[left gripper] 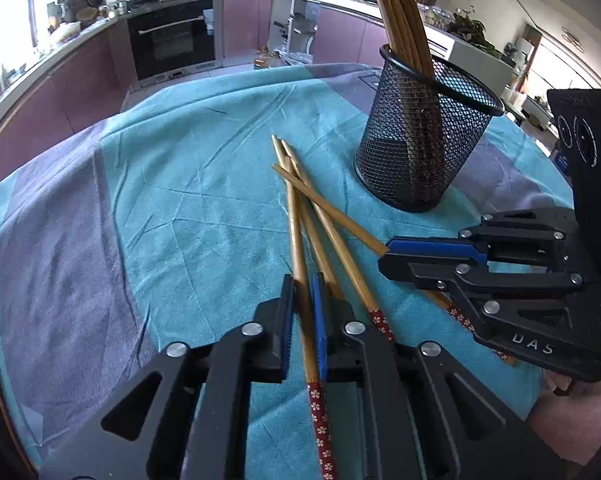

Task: Organize utensils
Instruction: 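Grasp one loose chopstick with the right gripper, then lift the chopstick upright above the mesh cup with the right gripper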

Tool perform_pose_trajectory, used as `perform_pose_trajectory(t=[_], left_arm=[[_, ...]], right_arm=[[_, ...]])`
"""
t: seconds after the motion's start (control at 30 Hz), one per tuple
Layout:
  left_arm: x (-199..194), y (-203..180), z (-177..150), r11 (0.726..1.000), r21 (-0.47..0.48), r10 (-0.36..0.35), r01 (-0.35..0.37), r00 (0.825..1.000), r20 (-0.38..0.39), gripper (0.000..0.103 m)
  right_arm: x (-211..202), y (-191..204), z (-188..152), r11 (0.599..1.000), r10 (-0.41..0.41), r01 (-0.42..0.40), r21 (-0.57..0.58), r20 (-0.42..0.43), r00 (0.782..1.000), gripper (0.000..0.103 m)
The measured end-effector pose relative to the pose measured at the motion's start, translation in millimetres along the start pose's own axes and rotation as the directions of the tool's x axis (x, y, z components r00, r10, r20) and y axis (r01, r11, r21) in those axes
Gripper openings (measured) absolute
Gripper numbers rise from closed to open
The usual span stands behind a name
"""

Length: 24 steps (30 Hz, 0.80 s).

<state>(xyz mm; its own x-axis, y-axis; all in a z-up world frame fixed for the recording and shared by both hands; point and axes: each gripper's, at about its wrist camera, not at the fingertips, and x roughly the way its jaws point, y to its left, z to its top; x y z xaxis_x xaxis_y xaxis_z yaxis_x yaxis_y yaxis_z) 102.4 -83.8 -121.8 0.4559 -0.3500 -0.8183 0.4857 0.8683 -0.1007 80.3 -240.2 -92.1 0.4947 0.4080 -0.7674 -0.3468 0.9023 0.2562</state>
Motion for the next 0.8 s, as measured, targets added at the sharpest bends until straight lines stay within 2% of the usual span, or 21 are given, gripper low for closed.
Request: perform_pose_trajectory(t=[0.23,0.37,0.6,0.8], left_arm=[[10,11,13,0.998,-0.027,-0.055,0.055,0.998,-0.025,0.010],[9,10,17,0.999,-0.043,-0.028,0.028,1.000,-0.010,0.008],[-29,3,24,0.997,-0.037,-0.062,0.066,0.993,0.100,0.008],[-74,-6,37,0.993,-0.003,-0.119,0.122,0.971,0.209,0.008]], right_arm=[[5,1,8,1.000,0.002,-0.002,-0.015,-0.001,1.000,0.006],[-5,0,8,1.000,0.014,-0.013,-0.014,0.030,0.999,0.006],[-45,-2,11,0.998,0.048,-0.043,-0.037,0.132,0.990,0.006],[-87,-6,18,0.998,0.053,-0.044,-0.044,0.244,0.968,0.006]])
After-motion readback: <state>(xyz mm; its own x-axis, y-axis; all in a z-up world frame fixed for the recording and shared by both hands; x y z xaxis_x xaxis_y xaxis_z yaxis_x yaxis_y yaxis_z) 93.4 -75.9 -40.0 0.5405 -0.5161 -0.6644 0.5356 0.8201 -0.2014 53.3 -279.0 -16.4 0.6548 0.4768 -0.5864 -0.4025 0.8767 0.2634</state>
